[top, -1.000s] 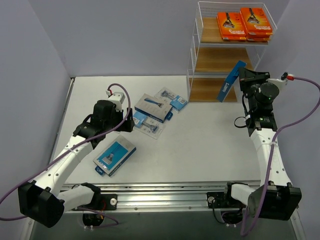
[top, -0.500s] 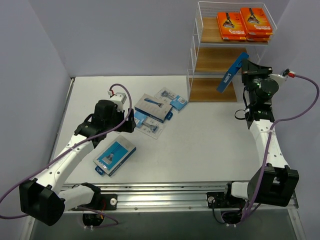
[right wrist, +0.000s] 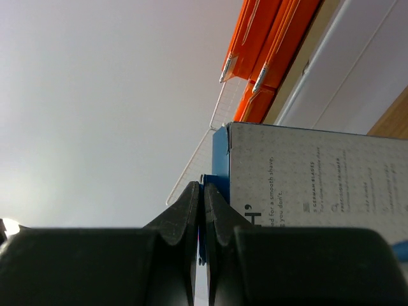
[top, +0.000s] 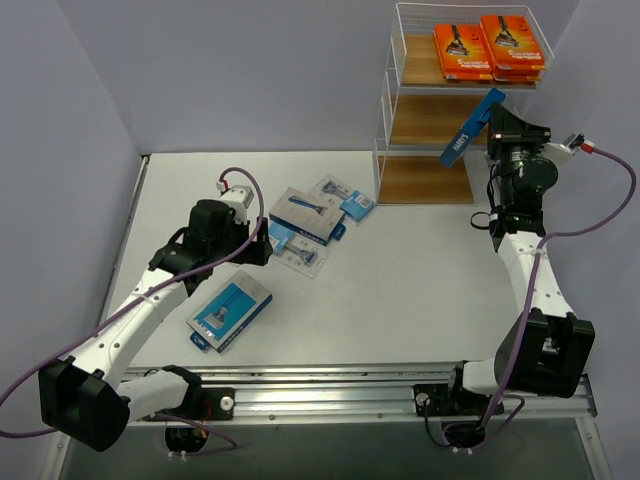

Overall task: Place and organize the shaving razors onto the shelf
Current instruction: Place the shaving razor onto shelf

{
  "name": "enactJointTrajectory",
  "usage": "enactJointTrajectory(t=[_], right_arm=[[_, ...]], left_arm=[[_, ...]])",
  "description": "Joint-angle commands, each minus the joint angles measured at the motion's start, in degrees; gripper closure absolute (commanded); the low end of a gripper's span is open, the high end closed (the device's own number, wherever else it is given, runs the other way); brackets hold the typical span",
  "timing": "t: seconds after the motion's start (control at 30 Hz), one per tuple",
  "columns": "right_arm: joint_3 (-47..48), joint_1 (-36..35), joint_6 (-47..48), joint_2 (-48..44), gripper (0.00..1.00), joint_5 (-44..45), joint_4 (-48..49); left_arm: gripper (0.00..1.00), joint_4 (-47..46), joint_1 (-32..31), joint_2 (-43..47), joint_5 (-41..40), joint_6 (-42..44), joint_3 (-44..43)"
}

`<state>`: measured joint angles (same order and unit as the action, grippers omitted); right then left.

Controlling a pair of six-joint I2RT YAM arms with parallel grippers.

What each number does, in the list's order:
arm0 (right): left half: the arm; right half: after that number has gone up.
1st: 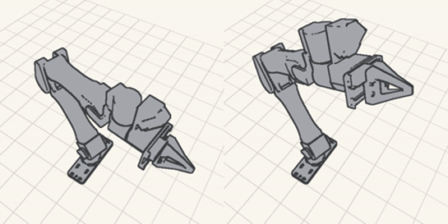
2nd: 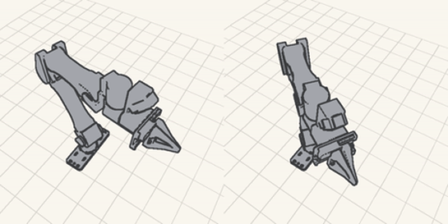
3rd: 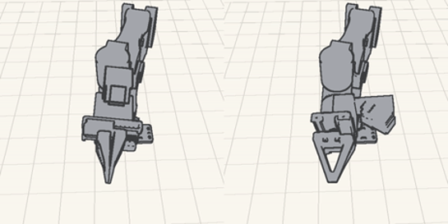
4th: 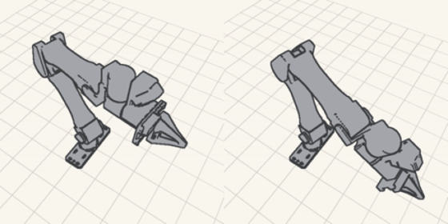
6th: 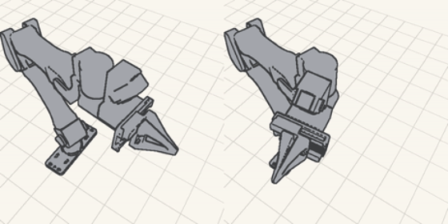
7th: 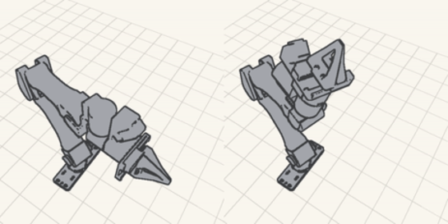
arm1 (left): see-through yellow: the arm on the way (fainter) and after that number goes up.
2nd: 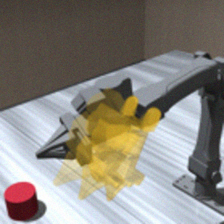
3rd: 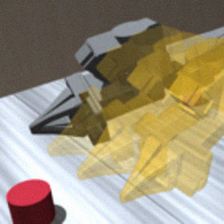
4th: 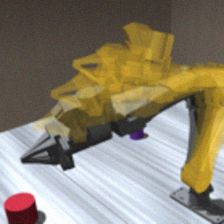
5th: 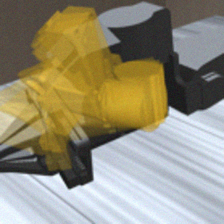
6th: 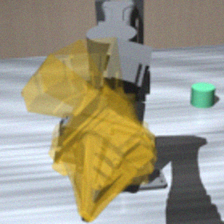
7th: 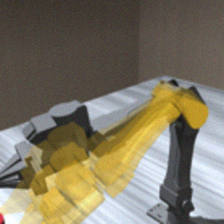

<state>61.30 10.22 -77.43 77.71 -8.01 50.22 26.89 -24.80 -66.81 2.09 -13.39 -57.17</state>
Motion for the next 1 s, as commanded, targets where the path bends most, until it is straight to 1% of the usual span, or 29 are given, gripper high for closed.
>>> enactJointTrajectory(t=[0.0,0.07,0.27,0.37,0.5,0.67,0.83,0.97], right_arm=[[2.2,0.5,-1.7,0.2,1.0,-1.8,10.1],[1.5,0.5,-1.6,0.1,1.0,-2.4,10.1],[0.2,0.5,2.0,-2.5,1.0,-5.8,2.0],[-2.1,0.5,2.8,-4.9,1.0,-7.5,-0.6],[-5.0,0.5,5.4,-8.5,1.0,-9.4,-6.4],[-10.2,0.3,7.0,-13.8,1.0,-11.5,-10.7],[-13.8,-1.3,10.9,-16.4,1.0,-13.3,-15.3],[-17.2,-3.1,13.0,-16.5,1.0,-14.8,-18.2]], left_arm=[[0.05,-0.9,-0.3,0.3,1.1,-0.8,-3.0],[0.05,-0.9,-0.3,0.2,1.2,-0.8,-3.0],[0.05,-0.9,-0.3,0.0,1.7,-0.9,-3.1],[0.05,-1.0,-0.3,-0.2,1.8,-0.9,-3.1],[0.05,-0.9,-0.3,-0.2,1.9,-0.9,-3.2],[0.05,-0.8,-0.3,-0.3,1.9,-0.9,-3.2],[0.06,-0.6,-0.3,-0.4,1.6,-0.9,-3.3],[0.06,-0.4,-0.2,-0.4,1.2,-0.7,-3.4]])
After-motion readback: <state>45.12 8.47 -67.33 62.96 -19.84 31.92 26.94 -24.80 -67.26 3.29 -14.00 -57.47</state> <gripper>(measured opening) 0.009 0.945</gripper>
